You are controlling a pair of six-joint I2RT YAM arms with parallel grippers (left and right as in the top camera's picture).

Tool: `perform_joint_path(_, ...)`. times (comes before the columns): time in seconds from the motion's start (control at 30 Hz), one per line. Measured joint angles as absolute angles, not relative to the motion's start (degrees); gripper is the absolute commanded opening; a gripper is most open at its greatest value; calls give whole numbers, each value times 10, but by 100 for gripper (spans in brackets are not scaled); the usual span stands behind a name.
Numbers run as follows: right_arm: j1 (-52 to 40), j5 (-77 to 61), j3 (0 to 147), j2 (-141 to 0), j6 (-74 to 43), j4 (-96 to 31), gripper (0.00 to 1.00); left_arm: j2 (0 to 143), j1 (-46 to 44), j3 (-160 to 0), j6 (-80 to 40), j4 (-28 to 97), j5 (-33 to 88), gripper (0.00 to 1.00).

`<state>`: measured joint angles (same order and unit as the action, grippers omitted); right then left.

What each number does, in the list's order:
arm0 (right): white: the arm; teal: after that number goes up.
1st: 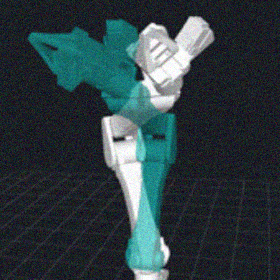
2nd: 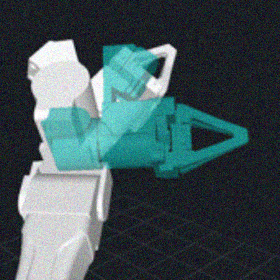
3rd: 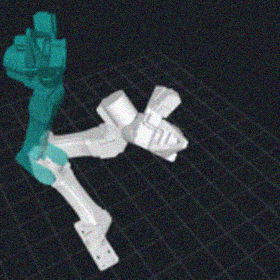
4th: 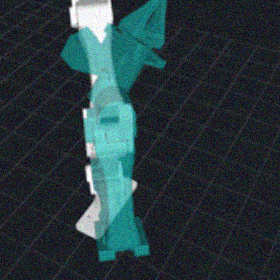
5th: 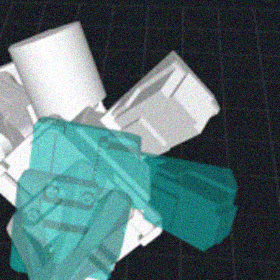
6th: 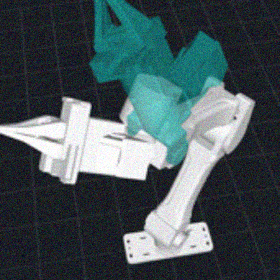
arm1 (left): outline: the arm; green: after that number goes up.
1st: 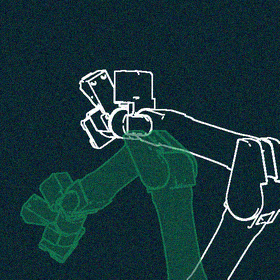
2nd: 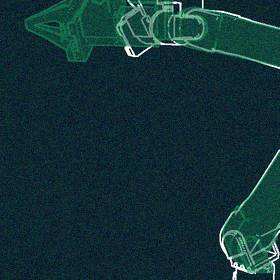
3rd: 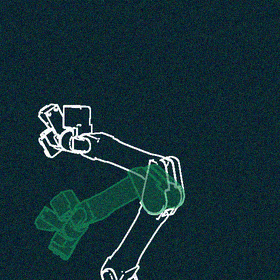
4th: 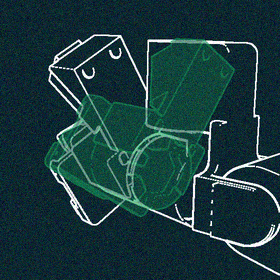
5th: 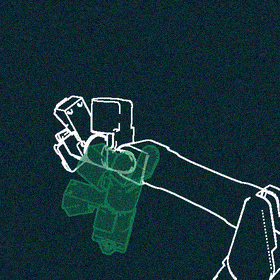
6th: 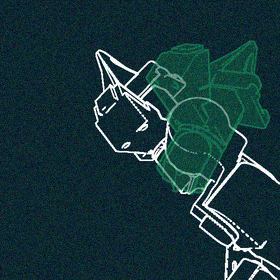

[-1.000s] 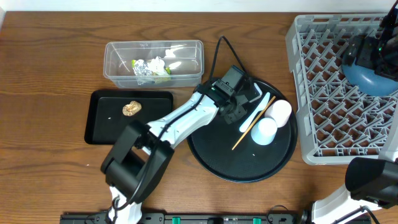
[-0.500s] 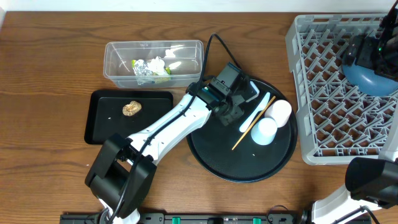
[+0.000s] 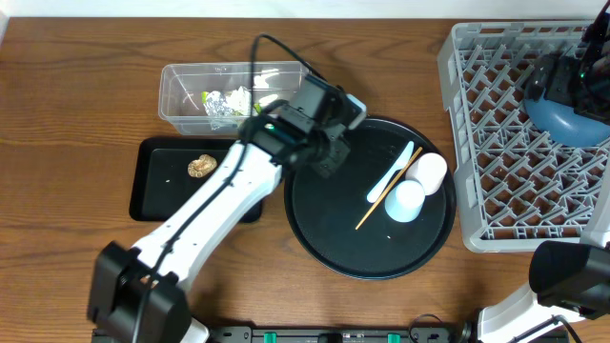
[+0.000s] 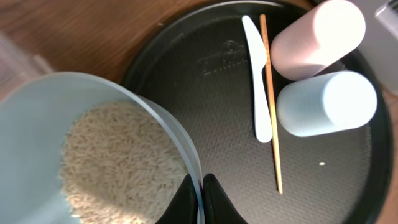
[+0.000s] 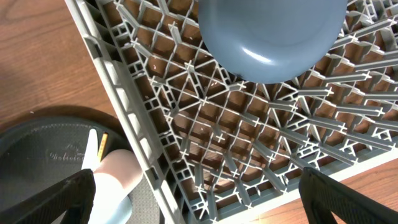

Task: Sort waste into correct bins and load items into the dishwasher rack
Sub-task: 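Lift the rice bowl and carry it over the black rectangular tray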

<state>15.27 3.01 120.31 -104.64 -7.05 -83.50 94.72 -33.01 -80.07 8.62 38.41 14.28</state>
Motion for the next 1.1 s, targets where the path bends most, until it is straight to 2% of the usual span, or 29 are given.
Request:
perform_joint_path(0.57, 153, 30, 1203, -1046, -70, -835, 99, 937, -197, -801, -16, 452, 211, 6)
perform_joint_path(0.87, 153, 30, 1203, -1046, -70, -835, 99, 937, -126, -801, -32, 471, 260, 6)
perform_joint_path(1.1, 153, 30, 1203, -1046, -70, -835, 99, 937, -61, -788, -41, 469, 356, 6)
